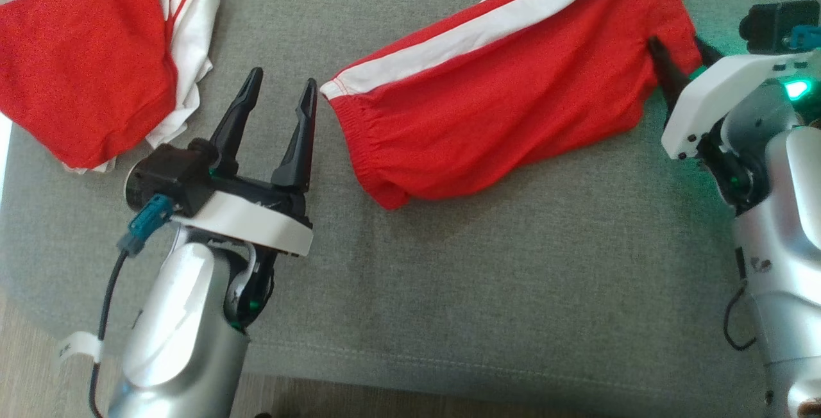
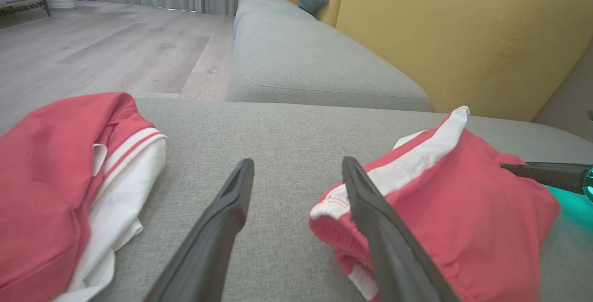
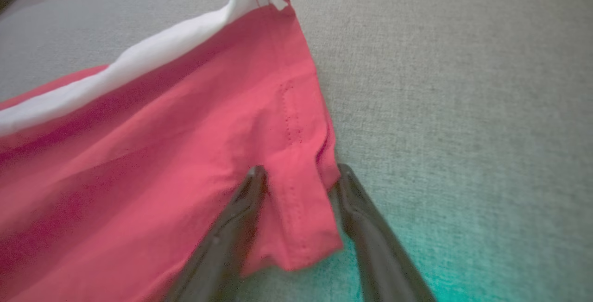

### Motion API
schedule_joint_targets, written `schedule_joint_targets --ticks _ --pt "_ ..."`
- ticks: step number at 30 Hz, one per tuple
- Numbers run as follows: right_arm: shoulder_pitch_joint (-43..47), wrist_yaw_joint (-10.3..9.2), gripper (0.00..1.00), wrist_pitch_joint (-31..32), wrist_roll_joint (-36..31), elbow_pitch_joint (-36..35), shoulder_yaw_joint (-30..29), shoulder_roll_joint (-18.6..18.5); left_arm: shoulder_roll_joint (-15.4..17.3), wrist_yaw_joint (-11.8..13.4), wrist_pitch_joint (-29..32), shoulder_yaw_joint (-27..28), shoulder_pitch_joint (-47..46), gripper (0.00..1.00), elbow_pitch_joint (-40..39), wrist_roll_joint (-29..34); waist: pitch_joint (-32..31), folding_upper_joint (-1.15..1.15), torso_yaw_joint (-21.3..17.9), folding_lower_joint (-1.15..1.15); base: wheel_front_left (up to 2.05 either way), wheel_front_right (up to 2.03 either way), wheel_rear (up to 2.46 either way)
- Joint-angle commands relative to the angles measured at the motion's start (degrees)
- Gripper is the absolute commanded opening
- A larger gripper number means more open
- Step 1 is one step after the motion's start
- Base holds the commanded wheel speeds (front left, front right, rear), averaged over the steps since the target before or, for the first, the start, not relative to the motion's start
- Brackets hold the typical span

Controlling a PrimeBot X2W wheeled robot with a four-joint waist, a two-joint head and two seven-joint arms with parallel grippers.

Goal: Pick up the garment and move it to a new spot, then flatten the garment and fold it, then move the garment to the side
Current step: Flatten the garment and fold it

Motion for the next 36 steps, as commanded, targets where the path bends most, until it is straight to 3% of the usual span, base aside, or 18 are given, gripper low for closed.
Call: schedule_joint_targets --ticks 1,6,11,18,26,32,36 --pt "0.2 -0.04 0.00 -0.3 0.5 -1.0 1.1 0.1 0.6 -0.1 -0.3 2.4 -1.6 1.00 -1.7 0.6 -0.1 0.00 -0.2 0.00 0.00 0.00 0.00" --pt "4.1 -0.04 0.00 -6.1 1.3 -3.6 -1.0 1.5 0.5 -0.3 -0.3 3.1 -0.9 1.00 -1.3 1.3 -1.4 0.00 -0.9 0.00 0.00 0.00 0.00" --pt "13.9 -0.04 0.00 -12.2 0.4 -10.1 -5.5 5.1 0.5 -0.4 -0.3 4.0 0.8 1.00 -1.1 2.0 -3.8 0.00 -2.4 0.00 0.00 0.00 0.00" --pt "27.6 -0.04 0.00 -14.3 -0.1 -19.9 -11.7 8.5 0.9 -0.4 -0.3 5.2 3.0 1.00 -0.8 2.2 -6.2 0.00 -4.8 0.00 0.00 0.00 0.00" --pt "32.4 -0.04 0.00 -12.9 0.5 -23.2 -16.1 9.3 1.1 -0.5 -0.3 4.5 3.9 1.00 -0.4 2.6 -7.5 0.00 -5.5 0.00 0.00 0.00 0.00" --pt "31.1 -0.04 0.00 -11.8 -1.4 -24.5 -13.8 9.4 0.9 -0.6 -0.3 3.6 4.3 1.00 0.2 2.5 -8.6 0.00 -5.3 0.00 0.00 0.00 0.00" --pt "29.3 -0.04 0.00 -10.5 -3.5 -29.6 -4.9 9.4 0.9 -0.6 -0.3 3.1 4.7 1.00 0.5 2.5 -9.9 0.00 -5.1 0.00 0.00 0.00 0.00"
